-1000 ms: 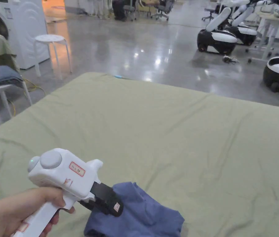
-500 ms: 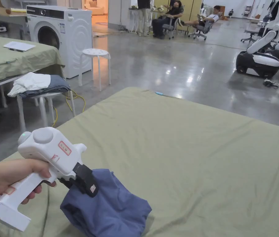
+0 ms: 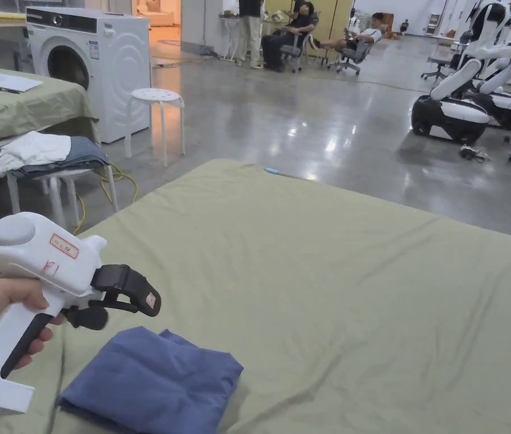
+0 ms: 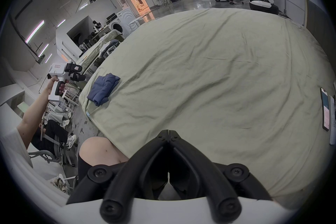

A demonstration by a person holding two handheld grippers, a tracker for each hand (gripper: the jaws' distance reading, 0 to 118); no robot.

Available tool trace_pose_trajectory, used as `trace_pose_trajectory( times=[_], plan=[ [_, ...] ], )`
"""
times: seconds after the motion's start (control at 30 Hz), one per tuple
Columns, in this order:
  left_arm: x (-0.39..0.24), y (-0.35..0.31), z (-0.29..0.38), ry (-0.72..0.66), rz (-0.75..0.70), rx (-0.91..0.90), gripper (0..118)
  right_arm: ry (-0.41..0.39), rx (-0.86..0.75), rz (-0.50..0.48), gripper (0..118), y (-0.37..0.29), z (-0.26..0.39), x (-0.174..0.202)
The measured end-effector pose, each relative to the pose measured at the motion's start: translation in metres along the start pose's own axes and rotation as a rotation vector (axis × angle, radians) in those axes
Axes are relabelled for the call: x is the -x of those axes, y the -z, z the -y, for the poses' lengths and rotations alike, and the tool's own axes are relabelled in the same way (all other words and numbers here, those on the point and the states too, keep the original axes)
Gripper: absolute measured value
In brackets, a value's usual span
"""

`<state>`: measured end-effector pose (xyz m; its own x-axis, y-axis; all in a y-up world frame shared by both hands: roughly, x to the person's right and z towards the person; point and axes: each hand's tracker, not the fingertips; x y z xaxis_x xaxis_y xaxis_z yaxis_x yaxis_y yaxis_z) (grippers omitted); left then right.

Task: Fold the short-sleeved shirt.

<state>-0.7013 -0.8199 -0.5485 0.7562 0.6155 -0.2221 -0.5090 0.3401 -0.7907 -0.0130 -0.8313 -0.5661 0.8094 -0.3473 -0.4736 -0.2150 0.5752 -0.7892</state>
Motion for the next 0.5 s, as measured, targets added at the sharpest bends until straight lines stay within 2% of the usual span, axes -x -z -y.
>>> trace_pose_trajectory(
  times=[0.03, 0.07, 0.1, 0.13, 0.23, 0.33, 0.4, 0.43, 0.5],
  plan=[
    [-0.006, 0.003, 0.005, -0.021, 0.06, -0.007, 77, -0.002, -0.002, 0.0, 0, -0.001, 0.0, -0.001],
    [-0.016, 0.009, 0.01, -0.016, 0.083, -0.023, 38, -0.003, -0.006, 0.003, 0, -0.003, 0.0, -0.001],
    [-0.034, 0.017, 0.018, 0.063, 0.029, -0.037, 3, 0.001, -0.006, 0.003, 0, -0.005, -0.001, -0.003],
    [-0.048, 0.022, 0.025, 0.11, -0.002, -0.043, 2, 0.007, -0.005, 0.014, 0, -0.007, -0.002, -0.007],
    [-0.083, 0.053, 0.05, 0.107, 0.154, 0.044, 1, 0.012, -0.028, 0.014, 0, -0.017, -0.001, -0.013],
    [-0.128, 0.079, 0.071, 0.235, 0.076, 0.043, 1, 0.022, -0.055, 0.012, 0, -0.028, 0.0, -0.023],
    [-0.161, 0.091, 0.087, 0.249, 0.093, 0.032, 1, 0.033, -0.076, 0.003, 0, -0.036, 0.002, -0.035],
    [-0.181, 0.096, 0.094, 0.298, 0.039, 0.004, 1, 0.036, -0.088, 0.003, 0, -0.04, 0.003, -0.039],
    [-0.234, 0.103, 0.119, 0.507, -0.206, -0.124, 1, 0.04, -0.116, 0.028, 0, -0.049, 0.004, -0.048]
  ],
)
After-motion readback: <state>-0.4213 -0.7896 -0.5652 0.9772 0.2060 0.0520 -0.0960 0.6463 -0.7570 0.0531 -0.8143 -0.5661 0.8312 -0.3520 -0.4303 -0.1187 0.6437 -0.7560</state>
